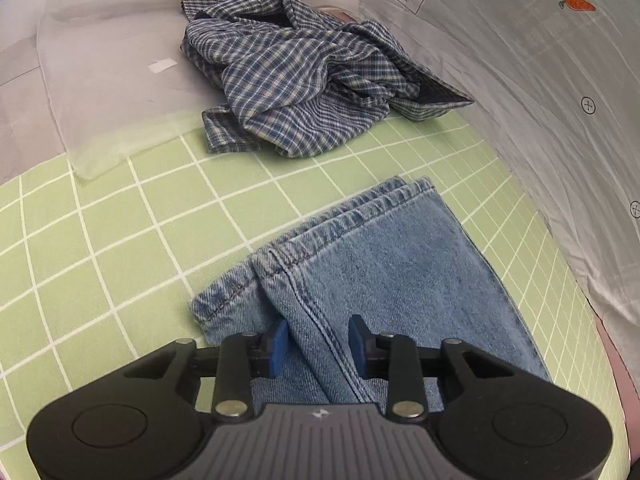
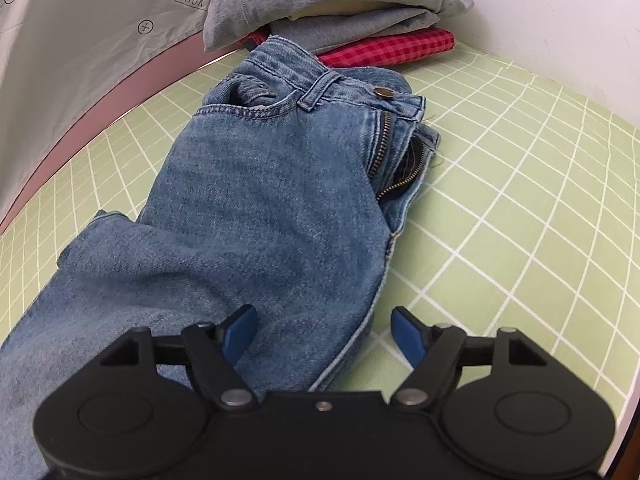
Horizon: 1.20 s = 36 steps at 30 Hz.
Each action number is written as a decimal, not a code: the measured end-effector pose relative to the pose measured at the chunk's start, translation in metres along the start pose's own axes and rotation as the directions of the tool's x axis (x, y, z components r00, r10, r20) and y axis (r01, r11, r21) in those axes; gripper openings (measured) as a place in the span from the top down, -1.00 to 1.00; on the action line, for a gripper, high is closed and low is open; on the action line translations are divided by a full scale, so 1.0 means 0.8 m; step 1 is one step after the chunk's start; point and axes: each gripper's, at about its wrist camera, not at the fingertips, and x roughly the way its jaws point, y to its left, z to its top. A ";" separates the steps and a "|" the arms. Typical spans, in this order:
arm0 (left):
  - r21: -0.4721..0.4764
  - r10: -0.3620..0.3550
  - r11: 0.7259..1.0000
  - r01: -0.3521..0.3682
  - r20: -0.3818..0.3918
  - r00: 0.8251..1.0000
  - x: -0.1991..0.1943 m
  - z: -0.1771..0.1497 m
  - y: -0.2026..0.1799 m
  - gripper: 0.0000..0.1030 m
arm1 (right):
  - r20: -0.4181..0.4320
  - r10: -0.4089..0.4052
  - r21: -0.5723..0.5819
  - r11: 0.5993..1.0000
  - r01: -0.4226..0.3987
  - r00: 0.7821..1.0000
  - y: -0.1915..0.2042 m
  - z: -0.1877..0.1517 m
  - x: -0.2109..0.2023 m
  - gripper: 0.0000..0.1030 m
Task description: Fold clothes
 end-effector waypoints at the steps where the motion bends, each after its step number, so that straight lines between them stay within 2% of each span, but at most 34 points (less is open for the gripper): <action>1: 0.006 -0.003 1.000 0.003 0.001 1.000 -0.002 0.002 0.001 0.83 | 0.000 -0.002 -0.003 1.000 0.002 1.000 0.001 0.000 0.000 -0.45; 2: 0.012 -0.014 1.000 0.014 0.007 1.000 -0.006 0.005 0.002 0.92 | 0.000 -0.005 -0.006 1.000 0.005 1.000 0.002 0.000 -0.001 -0.45; 6: 0.032 -0.089 0.996 0.087 0.057 0.994 -0.038 0.011 0.002 0.94 | 0.002 -0.008 -0.013 1.000 0.008 1.000 0.003 -0.002 0.000 -0.46; 11: 0.025 -0.195 0.981 0.194 0.152 0.969 -0.102 0.015 -0.006 0.95 | 0.011 -0.007 -0.027 1.000 0.007 1.000 0.003 -0.005 0.000 -0.49; 14: 0.009 -0.153 0.988 0.154 0.184 0.971 -0.105 0.001 0.003 0.94 | 0.009 -0.018 -0.051 0.999 0.018 1.000 0.007 -0.006 0.001 -0.50; 17: -0.159 -0.053 0.985 0.068 0.098 0.994 -0.061 -0.015 0.044 0.94 | -0.035 -0.039 -0.071 0.997 0.036 0.999 0.013 0.005 0.005 -0.52; 19: -0.217 -0.022 0.976 0.031 0.045 0.999 -0.041 -0.023 0.063 0.94 | -0.072 -0.061 -0.087 0.995 0.054 0.996 0.017 0.015 0.010 -0.56; 22: -0.176 -0.014 0.984 0.021 0.043 0.999 -0.036 -0.031 0.066 0.92 | -0.092 -0.108 -0.166 0.982 0.091 0.990 0.034 0.027 0.016 -0.58; 25: -0.145 0.005 0.990 0.001 0.046 0.999 -0.036 -0.032 0.061 0.84 | -0.067 -0.159 -0.271 0.953 0.135 0.985 0.058 0.027 0.017 -0.58; 27: -0.155 0.026 0.988 -0.021 0.032 0.999 -0.037 -0.033 0.062 0.51 | -0.054 -0.180 -0.295 0.943 0.157 0.982 0.066 0.024 0.016 -0.58; 32: -0.171 0.034 0.985 -0.027 0.035 0.999 -0.039 -0.039 0.068 0.14 | -0.046 -0.187 -0.272 0.947 0.168 0.981 0.063 0.021 0.015 -0.62; 36: -0.159 0.000 0.987 0.004 0.029 1.000 -0.036 -0.038 0.064 -0.26 | -0.055 -0.170 -0.216 0.964 0.155 0.984 0.053 0.023 0.015 -0.68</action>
